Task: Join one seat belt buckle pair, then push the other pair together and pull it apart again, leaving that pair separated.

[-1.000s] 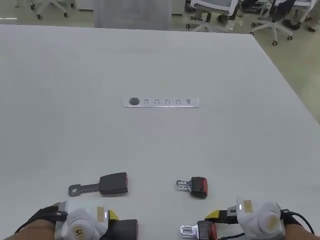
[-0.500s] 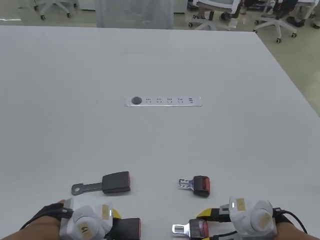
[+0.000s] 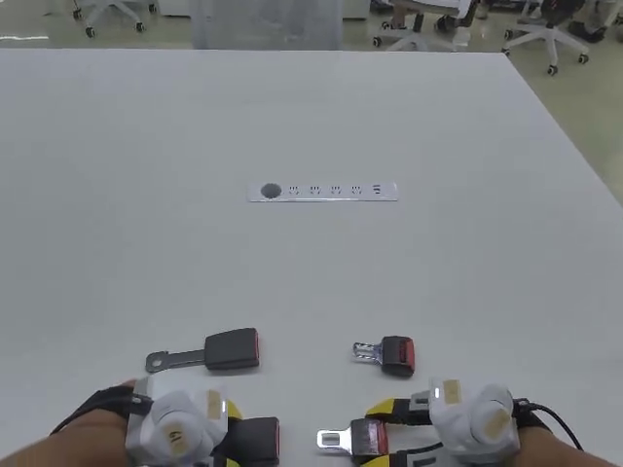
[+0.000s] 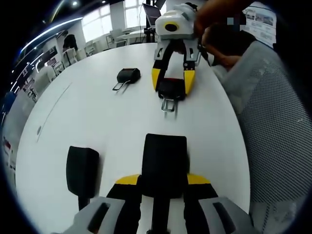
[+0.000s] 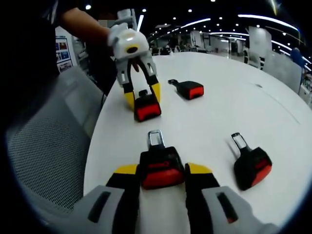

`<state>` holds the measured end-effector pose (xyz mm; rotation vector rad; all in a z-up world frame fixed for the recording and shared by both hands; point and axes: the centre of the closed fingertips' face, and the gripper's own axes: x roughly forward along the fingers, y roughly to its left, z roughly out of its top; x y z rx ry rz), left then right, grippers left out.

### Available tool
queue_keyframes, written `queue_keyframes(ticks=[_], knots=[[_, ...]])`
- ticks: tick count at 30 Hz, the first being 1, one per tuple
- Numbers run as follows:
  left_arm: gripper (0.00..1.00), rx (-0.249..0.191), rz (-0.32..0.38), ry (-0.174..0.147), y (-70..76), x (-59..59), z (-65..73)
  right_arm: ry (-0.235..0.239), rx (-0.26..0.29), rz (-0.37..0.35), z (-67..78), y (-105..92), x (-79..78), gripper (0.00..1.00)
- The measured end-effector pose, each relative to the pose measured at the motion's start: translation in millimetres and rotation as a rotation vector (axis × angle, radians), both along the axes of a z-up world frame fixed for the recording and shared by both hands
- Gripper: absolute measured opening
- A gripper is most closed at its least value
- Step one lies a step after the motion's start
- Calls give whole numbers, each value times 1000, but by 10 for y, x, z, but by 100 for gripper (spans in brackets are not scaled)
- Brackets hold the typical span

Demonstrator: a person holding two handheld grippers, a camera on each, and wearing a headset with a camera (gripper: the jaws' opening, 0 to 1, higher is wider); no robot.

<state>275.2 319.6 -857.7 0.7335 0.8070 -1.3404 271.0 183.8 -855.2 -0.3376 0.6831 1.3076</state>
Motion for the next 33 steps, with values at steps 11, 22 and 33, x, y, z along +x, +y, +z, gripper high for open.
queue_keyframes(ticks=[11,22,33], knots=[[34,24,-17,2,4,5,-9,6,41,3,5,311,-11,37],[34,45,-44,5,15,-3,-17,16,65,5,10,502,-23,37],[34,59,-79,3,18,-7,-20,-6,64,7,14,576,-20,37]])
